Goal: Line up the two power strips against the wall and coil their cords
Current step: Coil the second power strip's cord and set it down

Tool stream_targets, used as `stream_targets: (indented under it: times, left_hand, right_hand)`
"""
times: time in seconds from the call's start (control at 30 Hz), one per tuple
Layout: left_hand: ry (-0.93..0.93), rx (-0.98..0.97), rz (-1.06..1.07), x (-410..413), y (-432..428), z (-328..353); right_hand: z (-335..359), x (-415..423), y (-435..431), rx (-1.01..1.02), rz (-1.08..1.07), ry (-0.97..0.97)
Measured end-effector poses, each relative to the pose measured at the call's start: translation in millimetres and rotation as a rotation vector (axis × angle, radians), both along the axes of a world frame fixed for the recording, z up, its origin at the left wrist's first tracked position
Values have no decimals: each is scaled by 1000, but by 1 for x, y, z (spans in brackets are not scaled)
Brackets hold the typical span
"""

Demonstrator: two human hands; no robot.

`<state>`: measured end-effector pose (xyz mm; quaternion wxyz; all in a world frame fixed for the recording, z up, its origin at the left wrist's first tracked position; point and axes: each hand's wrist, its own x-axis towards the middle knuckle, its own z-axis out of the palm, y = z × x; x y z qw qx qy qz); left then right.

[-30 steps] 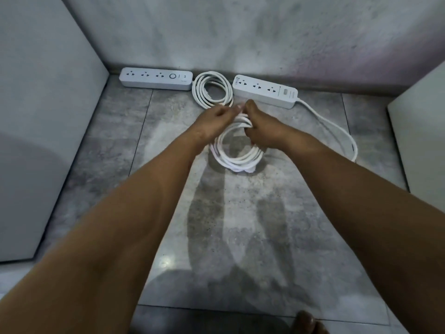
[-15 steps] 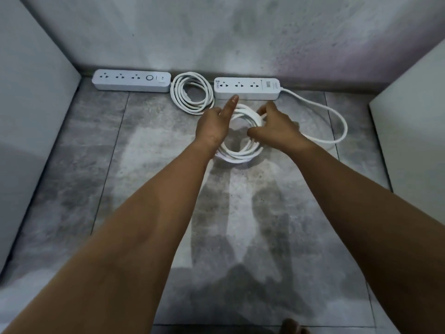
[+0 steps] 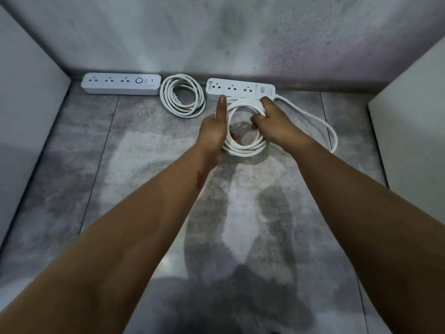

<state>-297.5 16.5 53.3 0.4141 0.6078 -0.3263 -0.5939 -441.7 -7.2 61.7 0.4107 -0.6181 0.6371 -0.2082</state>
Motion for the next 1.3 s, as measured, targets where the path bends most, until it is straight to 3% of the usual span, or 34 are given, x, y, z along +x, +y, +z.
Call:
stream_targets:
  times: [0.1,0.2,0.33,0.43,0.5,0.6,0.73,0.83,1.03,1.3]
  left_hand:
    - [-132,-20,-126,7,-10,9]
    - [-472,-193,-266,16,-27,20]
    - [-779,-154,-580,1,-26,28]
    - [-998,-215,-487,-9,-26,25]
    - [-1046,-271,-399,-10,-27,22]
    - [-943,-286,-289,-8,-30,14]
    - [-727,-249,-79,-3,-31,2]
    - [-603,-218,32,-5,-30,-3]
    - [-382,-88,268,-21,-21,-13]
    - [-49,65,401,-47,-13,-18]
  right_hand:
    - [-1,-7,-2,4,113,49]
    - [-3,-7,-2,18,255,156]
    - [-3,-5,-2,-2,281,169]
    - [-4,-6,-2,-29,232,123]
    - [-4,-7,-2,-93,209,92]
    - [-2,-17,-3,-168,166,126]
    - [3,-33,4,129,96,130]
    - [1,-36,3,223,59,109]
    - [2,-30,-2,247,1,-53]
    - [3,-34,-11,228,-40,-145]
